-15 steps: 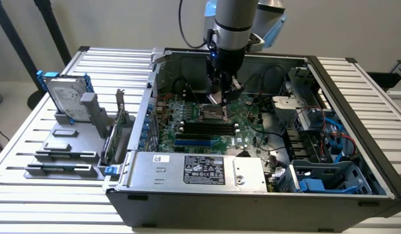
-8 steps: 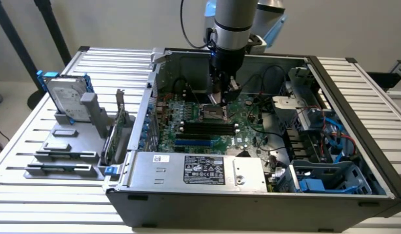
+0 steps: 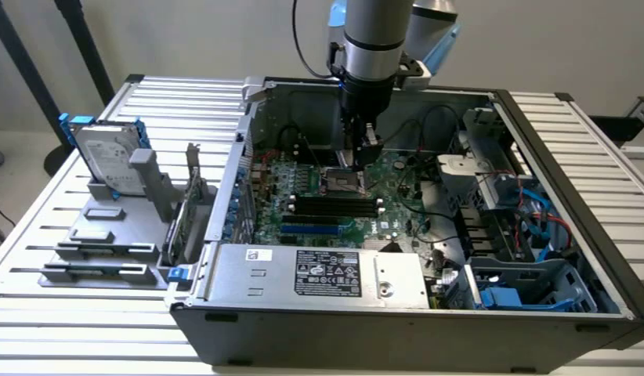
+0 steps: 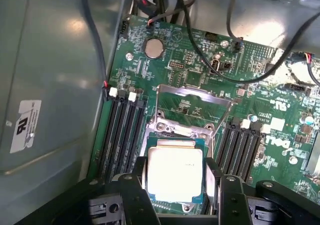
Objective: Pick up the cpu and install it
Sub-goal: 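Place the cpu into insertion slot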
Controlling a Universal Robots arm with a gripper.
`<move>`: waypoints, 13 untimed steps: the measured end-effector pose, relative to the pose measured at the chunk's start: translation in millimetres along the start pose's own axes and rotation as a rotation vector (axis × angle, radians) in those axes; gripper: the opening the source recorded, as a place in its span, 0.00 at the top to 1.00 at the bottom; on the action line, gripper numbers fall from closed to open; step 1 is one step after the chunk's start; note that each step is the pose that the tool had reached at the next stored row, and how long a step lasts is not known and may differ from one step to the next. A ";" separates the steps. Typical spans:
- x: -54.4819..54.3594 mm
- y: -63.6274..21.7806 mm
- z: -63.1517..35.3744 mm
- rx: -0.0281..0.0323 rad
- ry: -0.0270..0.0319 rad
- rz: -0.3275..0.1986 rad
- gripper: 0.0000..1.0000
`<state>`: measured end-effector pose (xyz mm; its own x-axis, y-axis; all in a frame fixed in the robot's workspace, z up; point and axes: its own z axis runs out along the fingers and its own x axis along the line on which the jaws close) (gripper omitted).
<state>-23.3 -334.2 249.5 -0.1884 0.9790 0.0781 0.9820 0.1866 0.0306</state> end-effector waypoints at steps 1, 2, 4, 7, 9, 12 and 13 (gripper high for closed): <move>0.0 0.0 0.5 -0.0015 -0.0003 0.018 0.45; -0.1 0.0 1.0 -0.0029 -0.0009 0.036 0.45; -0.2 -0.1 2.4 -0.0056 -0.0021 0.072 0.45; -0.3 -0.2 5.0 -0.0090 -0.0036 0.119 0.45; -0.3 -0.9 6.3 -0.0099 -0.0041 0.136 0.45; 0.3 -4.9 8.3 -0.0106 -0.0045 0.147 0.45; 0.6 -6.9 8.9 -0.0108 -0.0045 0.149 0.45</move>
<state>-30.0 -334.2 240.4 -0.0405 0.9961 0.0781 0.9988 0.0382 0.0297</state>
